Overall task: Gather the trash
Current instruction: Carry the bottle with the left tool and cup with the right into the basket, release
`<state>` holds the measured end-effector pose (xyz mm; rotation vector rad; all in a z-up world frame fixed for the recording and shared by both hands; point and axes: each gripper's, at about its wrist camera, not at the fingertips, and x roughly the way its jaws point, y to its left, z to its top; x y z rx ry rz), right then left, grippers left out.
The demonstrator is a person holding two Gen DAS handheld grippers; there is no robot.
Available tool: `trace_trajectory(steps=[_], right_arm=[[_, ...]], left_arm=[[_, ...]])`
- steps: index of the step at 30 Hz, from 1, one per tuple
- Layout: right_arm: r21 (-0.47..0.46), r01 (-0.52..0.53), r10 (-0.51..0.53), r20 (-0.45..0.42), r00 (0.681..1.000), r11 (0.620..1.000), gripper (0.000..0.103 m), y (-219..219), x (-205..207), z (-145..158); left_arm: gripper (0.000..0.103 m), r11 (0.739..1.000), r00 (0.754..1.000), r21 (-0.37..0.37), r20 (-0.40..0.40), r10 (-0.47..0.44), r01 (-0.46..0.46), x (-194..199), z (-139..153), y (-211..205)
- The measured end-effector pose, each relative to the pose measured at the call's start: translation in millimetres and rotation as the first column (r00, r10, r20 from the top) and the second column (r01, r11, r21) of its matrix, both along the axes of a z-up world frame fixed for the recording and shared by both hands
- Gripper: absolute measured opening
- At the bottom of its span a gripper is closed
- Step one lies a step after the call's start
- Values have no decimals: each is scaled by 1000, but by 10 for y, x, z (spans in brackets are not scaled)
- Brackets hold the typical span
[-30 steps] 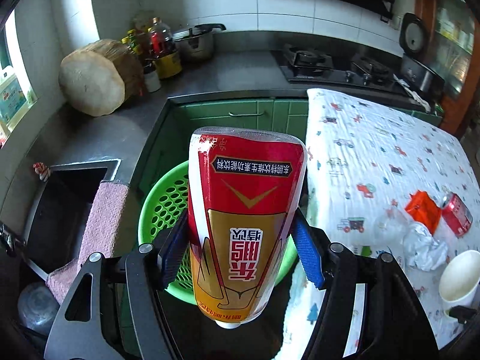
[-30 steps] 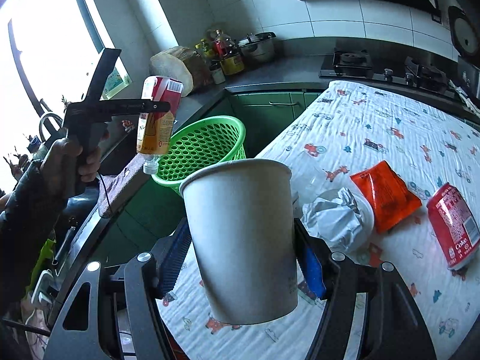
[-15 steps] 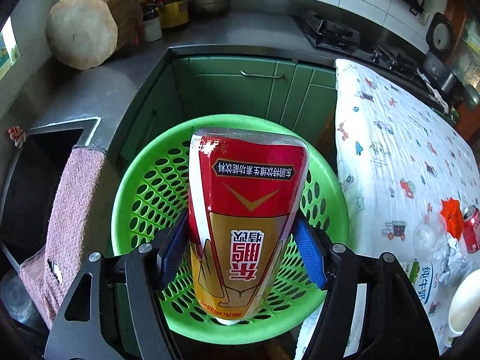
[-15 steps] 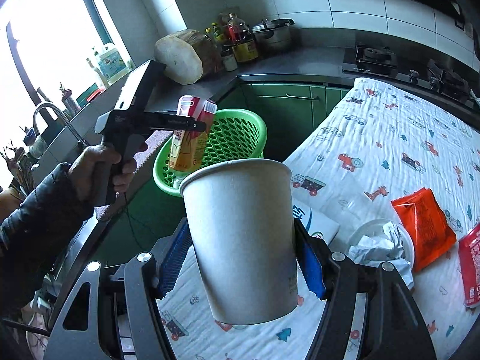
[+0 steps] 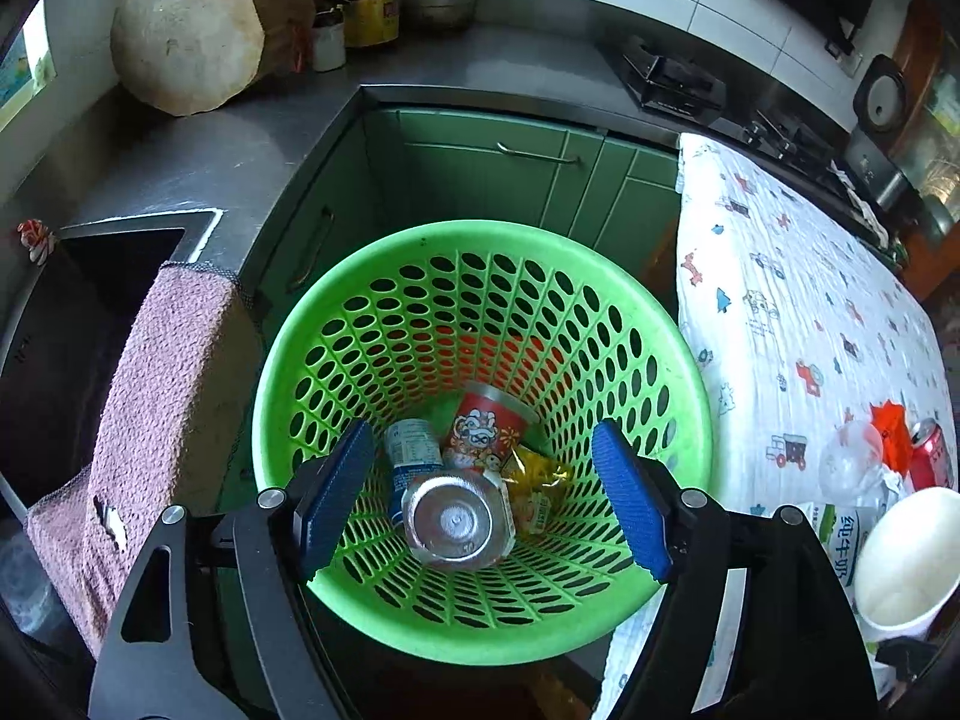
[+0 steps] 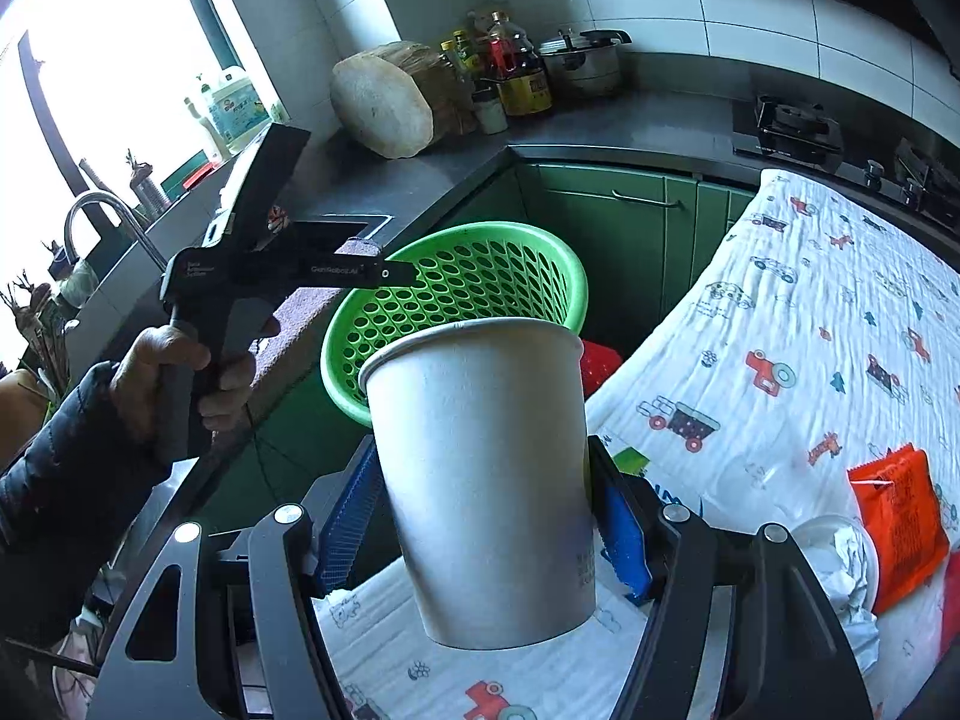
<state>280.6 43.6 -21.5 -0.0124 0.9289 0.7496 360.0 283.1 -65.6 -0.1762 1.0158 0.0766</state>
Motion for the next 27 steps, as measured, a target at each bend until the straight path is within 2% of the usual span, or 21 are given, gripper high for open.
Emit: trace_trajectory(steps=[10,19,27], right_arm=[[-12,-41,41,7,999,999,64,593,352,-64],[-29,-53,52,-24,998,998,65,1133,738,-289],[-23,-58,58,-7,998,998,78,1361,857,-427]], left_arm=[[77,997,996,-24,56,71,-70,-438,213,377],[77,990,988,-44,64,138,-135,-751,244,633],[77,985,985,-57,30,167,-165,-919,105,720]])
